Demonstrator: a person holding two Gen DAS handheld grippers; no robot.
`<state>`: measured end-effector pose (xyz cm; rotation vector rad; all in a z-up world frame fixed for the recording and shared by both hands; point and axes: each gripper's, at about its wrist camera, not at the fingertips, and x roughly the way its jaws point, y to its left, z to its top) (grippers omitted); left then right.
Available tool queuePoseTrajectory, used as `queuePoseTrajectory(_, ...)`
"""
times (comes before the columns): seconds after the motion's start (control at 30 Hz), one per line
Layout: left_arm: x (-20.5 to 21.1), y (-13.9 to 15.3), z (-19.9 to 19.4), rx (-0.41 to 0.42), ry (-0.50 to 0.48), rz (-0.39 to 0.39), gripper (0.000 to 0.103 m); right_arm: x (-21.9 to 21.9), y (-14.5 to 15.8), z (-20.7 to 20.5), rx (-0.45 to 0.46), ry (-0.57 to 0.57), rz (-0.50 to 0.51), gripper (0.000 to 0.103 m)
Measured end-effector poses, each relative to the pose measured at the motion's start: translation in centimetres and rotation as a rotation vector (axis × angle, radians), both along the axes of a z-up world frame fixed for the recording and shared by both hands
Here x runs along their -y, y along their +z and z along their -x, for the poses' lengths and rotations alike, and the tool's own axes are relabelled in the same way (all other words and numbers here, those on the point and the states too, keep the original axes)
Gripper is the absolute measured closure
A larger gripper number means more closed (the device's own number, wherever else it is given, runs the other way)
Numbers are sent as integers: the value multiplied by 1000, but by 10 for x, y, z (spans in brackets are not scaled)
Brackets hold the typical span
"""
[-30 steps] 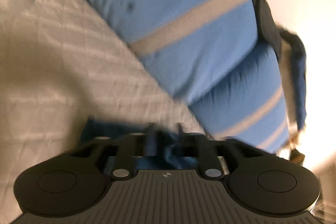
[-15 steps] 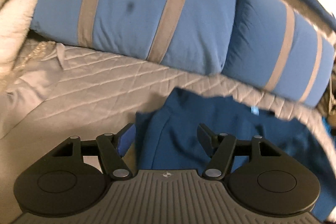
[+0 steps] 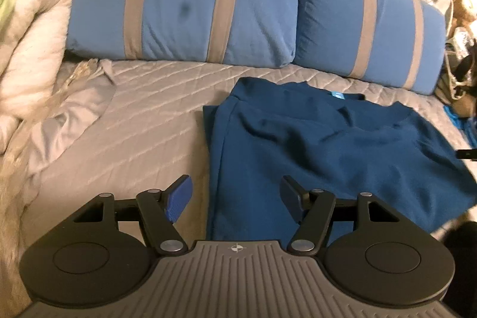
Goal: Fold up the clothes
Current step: 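Move the right tool to a corner of the folded sweatshirt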
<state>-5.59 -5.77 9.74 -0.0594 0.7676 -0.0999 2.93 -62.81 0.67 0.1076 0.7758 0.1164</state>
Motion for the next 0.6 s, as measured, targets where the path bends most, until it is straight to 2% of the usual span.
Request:
queuePoseTrajectory(0.1, -3, -2, 26, 0, 49, 57, 38, 0, -5, 6, 0, -8, -33, 0)
queuePoseTrajectory(0.2, 5, -9, 50, 33, 67, 71, 38, 0, -9, 12, 5, -6, -38, 0)
queuePoseTrajectory(0.33, 21, -15, 63, 63, 70, 53, 38, 5, -10, 20, -24, 13, -57, 0)
queuePoseTrajectory(0.53, 35, -22, 77, 87, 70, 158, 38, 20, -7, 39, -45, 46, -131, 0)
queuePoseTrajectory(0.6, 42, -26, 77, 90, 40, 140, 38, 28, -9, 44, -67, 42, -155, 0)
